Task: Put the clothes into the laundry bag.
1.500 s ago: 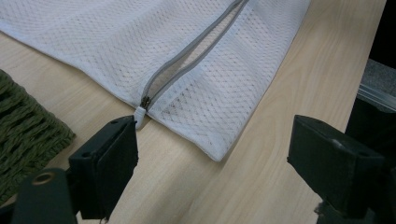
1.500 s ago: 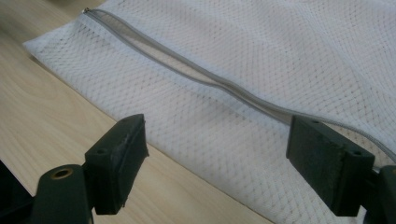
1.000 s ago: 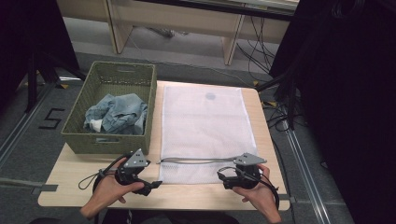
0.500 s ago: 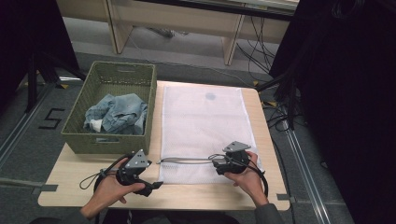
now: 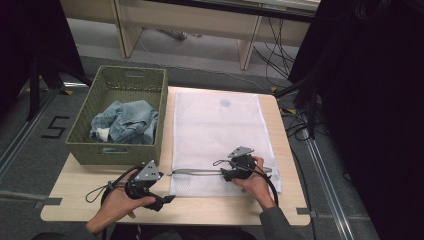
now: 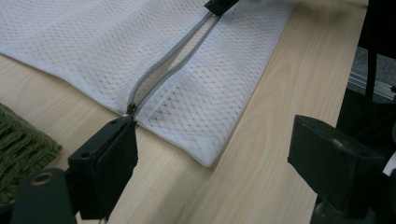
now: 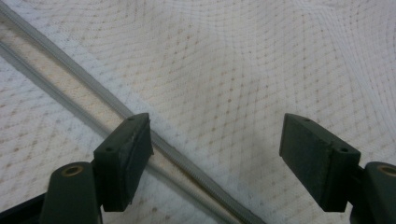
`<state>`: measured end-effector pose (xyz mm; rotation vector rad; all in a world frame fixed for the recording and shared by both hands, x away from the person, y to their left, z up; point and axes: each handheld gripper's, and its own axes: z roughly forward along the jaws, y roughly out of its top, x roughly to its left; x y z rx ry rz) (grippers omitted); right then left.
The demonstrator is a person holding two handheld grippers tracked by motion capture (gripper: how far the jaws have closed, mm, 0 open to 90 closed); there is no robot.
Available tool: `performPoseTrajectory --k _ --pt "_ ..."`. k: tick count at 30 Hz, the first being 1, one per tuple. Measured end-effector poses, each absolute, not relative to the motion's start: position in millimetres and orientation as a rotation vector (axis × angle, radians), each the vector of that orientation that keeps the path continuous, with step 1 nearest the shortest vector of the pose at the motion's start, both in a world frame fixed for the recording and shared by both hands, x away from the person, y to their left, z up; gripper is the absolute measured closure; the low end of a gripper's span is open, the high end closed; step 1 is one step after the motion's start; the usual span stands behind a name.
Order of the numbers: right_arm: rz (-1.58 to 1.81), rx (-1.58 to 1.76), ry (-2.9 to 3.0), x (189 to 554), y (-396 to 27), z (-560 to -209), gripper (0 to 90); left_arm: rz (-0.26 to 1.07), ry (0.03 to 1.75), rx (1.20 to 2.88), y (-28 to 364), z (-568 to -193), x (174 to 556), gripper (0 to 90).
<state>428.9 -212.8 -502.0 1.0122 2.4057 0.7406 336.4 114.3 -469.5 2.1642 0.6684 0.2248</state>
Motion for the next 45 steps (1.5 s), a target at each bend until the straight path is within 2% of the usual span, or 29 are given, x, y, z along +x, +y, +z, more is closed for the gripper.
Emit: performPoseTrajectory --k 5,12,13,16,17,19,21,22,24,25,26,27,34,45 --pt "0.739 1.030 2.392 435 -212 -502 27.3 0.224 0.659 2.160 114 -470 336 14.9" --pt "0.761 1.077 2.362 444 -219 -502 38.5 0.227 0.655 2.172 114 -470 336 15.1" --pt "0.779 1.091 2.362 445 -220 -502 44.2 0.223 0.652 2.186 114 -469 337 15.2" --pt "0.792 1.096 2.365 446 -221 -503 48.2 0.239 0.630 2.196 115 -469 338 15.3" --pt "0.806 1.102 2.373 446 -221 -503 53.5 0.236 0.638 2.184 114 -469 337 15.3" --pt "0.809 1.106 2.377 446 -221 -503 56.3 0.226 0.659 2.186 114 -469 336 15.3" --pt "0.817 1.108 2.387 445 -220 -502 63.0 0.237 0.630 2.199 114 -469 336 15.6" --pt "0.816 1.079 2.400 445 -219 -502 70.6 0.235 0.635 2.199 114 -469 336 15.7" --pt "0.814 1.067 2.406 445 -219 -502 73.4 0.232 0.644 2.195 114 -469 336 15.7" --pt "0.800 1.070 2.398 444 -217 -502 79.2 0.237 0.633 2.199 114 -469 336 15.7" --pt "0.800 1.070 2.398 444 -217 -502 79.2 0.237 0.633 2.199 114 -469 336 15.8" --pt "0.783 1.044 2.391 444 -217 -501 82.9 0.232 0.646 2.181 113 -469 336 15.9" --pt "0.776 1.012 2.348 442 -213 -493 87.9 0.249 0.618 2.208 115 -468 337 15.9" --pt "0.832 0.941 2.295 440 -211 -473 88.8 0.246 0.640 2.195 115 -467 337 15.9"
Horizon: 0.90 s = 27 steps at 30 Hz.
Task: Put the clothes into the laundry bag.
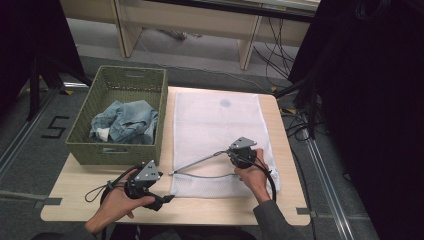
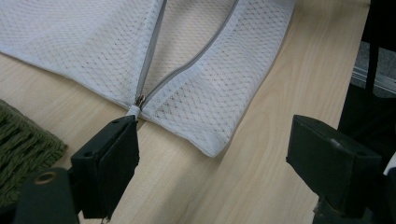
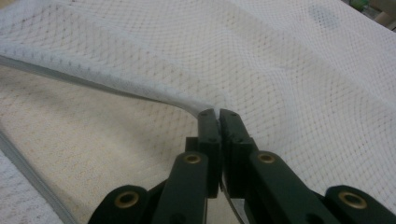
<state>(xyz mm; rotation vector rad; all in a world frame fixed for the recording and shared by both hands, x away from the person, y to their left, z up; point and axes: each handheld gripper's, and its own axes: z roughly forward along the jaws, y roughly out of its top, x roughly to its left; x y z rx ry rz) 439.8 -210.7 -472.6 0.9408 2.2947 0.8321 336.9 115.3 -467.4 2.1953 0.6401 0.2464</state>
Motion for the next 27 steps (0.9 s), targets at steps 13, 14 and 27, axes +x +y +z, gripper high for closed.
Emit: performPoseTrajectory --k 13,14,27 --pt "0.890 0.902 2.244 435 -205 -447 89.8 0.288 0.676 2.125 126 -457 339 16.0" --pt "0.890 0.902 2.244 435 -205 -447 89.8 0.288 0.676 2.125 126 -457 339 16.0" --pt "0.925 0.893 2.201 430 -205 -433 89.8 0.441 0.773 1.963 169 -404 345 15.4"
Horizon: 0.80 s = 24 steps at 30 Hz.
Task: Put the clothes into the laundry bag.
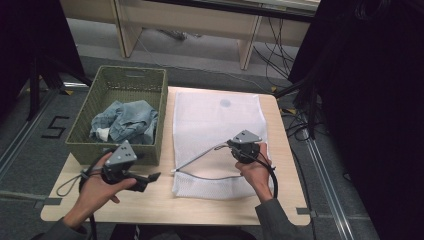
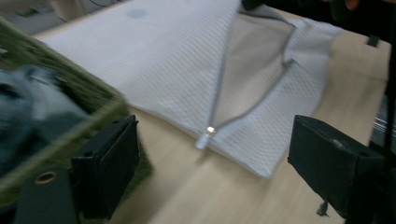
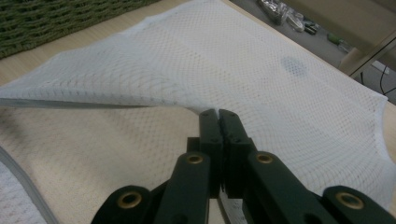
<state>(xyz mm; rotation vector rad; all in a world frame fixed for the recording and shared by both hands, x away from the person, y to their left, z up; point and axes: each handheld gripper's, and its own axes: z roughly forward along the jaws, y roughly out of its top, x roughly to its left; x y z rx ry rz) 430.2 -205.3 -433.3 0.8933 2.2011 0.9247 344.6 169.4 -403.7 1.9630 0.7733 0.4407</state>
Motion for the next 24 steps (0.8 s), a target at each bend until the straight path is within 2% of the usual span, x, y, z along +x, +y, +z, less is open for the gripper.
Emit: performPoseTrajectory --k 5,6,8,9,12,16,20,24 --pt "0.927 0.907 2.186 428 -205 -431 89.8 0.654 0.856 1.933 218 -366 365 14.6" --pt "0.930 0.900 2.183 428 -206 -431 89.8 0.654 0.856 1.933 218 -366 365 14.5" --pt "0.930 0.919 2.199 426 -204 -432 89.8 0.680 0.968 1.937 236 -359 382 14.5" --pt "0.930 0.919 2.199 426 -204 -432 89.8 0.680 0.968 1.937 236 -359 382 14.5" --pt "0.934 0.905 2.206 427 -204 -432 89.8 0.626 1.077 1.979 255 -360 420 14.7" --pt "0.926 0.890 2.182 428 -204 -433 89.7 0.585 1.128 2.027 262 -363 449 14.7" --pt "0.927 0.884 2.219 428 -204 -434 89.7 0.552 1.207 2.056 257 -371 490 15.0" --pt "0.920 0.868 2.206 430 -206 -434 89.7 0.552 1.249 2.070 253 -380 508 15.9"
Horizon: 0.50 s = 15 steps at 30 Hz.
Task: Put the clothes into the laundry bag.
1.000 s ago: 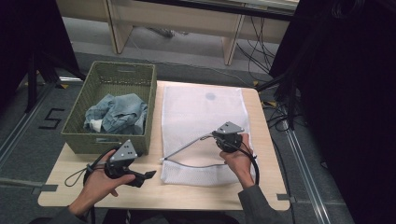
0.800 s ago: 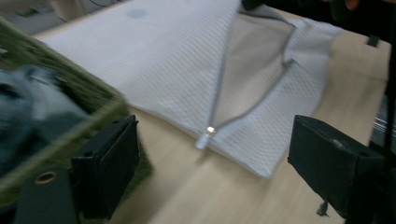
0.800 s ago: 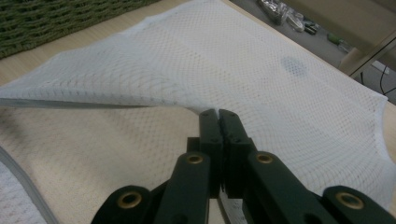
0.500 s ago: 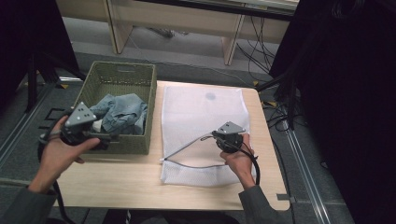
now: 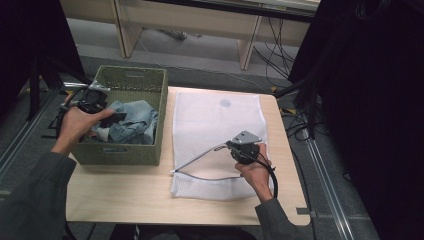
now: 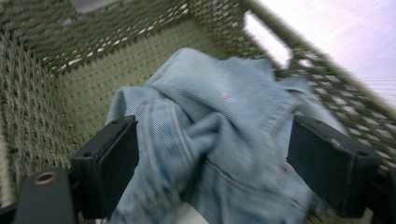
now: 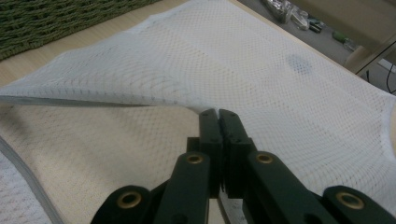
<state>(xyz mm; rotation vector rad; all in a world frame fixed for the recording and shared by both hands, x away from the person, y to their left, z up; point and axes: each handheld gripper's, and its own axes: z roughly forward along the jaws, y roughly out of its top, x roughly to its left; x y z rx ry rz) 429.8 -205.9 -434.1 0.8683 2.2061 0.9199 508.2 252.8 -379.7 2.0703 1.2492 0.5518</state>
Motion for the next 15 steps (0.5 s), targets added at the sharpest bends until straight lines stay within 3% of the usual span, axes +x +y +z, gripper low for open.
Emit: performPoseTrajectory --k 7,15 --pt "0.918 0.899 2.222 430 -207 -437 89.6 0.324 1.308 2.068 250 -399 535 14.3" --pt "0.911 0.903 2.227 431 -208 -439 89.5 0.283 1.205 2.160 233 -408 534 10.9"
